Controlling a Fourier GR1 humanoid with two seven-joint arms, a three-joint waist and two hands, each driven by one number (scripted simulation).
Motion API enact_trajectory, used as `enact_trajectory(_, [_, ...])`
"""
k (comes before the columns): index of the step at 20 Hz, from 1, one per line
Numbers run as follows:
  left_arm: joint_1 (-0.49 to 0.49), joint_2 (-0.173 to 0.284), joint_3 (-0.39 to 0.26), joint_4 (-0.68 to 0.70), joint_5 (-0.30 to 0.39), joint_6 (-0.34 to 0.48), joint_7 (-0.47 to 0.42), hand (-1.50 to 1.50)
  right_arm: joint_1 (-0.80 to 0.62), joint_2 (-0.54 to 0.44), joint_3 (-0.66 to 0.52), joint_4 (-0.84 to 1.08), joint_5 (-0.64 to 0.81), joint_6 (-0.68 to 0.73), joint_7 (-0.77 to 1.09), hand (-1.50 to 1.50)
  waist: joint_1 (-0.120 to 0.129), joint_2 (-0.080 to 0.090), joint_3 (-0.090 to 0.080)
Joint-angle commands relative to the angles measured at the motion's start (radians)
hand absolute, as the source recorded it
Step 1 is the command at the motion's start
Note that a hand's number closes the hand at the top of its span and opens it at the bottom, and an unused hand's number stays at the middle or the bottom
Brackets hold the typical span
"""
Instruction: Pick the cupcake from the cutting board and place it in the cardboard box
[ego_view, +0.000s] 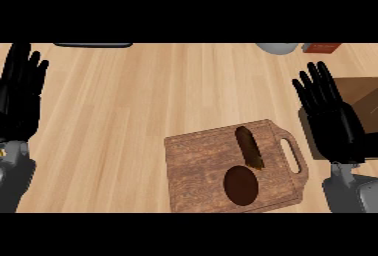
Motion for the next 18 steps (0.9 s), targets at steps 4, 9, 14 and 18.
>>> enact_trajectory(4, [0.086, 0.077, -0.12, -0.002, -0.105, -0.142, -0.088, 0.0, 0.036, -0.166, -0.047, -0.203, 0.266, -0.201, 0.052, -1.5, -0.076, -0.063, 0.019])
enact_trajectory(9, [0.126, 0.11, -0.199, 0.0, -0.137, -0.237, -0.128, 0.0, 0.225, -0.371, -0.057, -0.244, 0.527, -0.241, 0.155, -1.5, -0.124, -0.06, 0.017])
enact_trajectory(14, [0.137, 0.099, -0.236, -0.028, -0.16, -0.262, -0.161, 0.0, 0.469, -0.42, 0.034, -0.485, 0.744, -0.241, 0.121, -1.5, -0.085, -0.053, 0.025])
enact_trajectory(18, [0.139, 0.099, -0.224, 0.043, -0.159, -0.314, -0.245, 0.0, 0.588, -0.478, 0.09, -0.636, 0.93, -0.223, 0.189, -1.5, -0.067, -0.046, 0.024])
